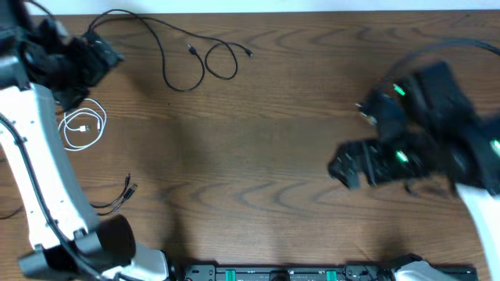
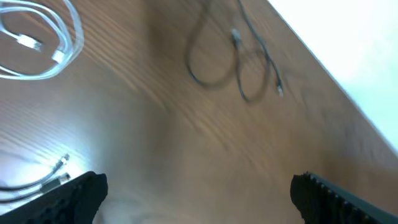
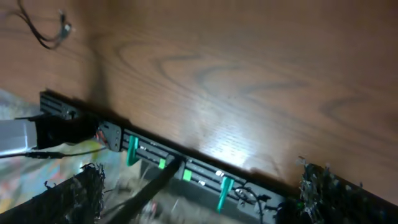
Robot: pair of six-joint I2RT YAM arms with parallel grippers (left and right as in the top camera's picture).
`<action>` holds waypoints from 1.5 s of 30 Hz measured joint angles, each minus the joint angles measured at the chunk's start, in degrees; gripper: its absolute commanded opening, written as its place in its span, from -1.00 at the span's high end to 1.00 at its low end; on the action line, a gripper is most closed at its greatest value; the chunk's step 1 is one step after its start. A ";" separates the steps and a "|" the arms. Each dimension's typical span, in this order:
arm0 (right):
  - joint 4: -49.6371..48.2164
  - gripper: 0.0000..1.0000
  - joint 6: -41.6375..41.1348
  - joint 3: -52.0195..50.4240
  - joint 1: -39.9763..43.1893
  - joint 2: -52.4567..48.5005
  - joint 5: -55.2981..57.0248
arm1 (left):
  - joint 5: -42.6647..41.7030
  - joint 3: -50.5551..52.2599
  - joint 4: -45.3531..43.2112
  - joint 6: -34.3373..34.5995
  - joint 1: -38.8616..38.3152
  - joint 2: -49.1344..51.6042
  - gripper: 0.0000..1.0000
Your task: Untangle cables
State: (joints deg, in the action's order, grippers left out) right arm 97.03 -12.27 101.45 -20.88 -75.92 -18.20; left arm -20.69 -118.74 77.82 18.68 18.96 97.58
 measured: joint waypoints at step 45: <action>0.11 -0.99 0.61 0.02 0.00 31.85 8.85 | 0.04 29.88 4.42 -8.04 -21.66 -61.61 -0.97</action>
State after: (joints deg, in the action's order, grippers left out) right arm 97.14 -11.66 101.47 -20.88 -44.07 -9.34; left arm -20.64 -88.86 82.24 10.63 -2.70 35.97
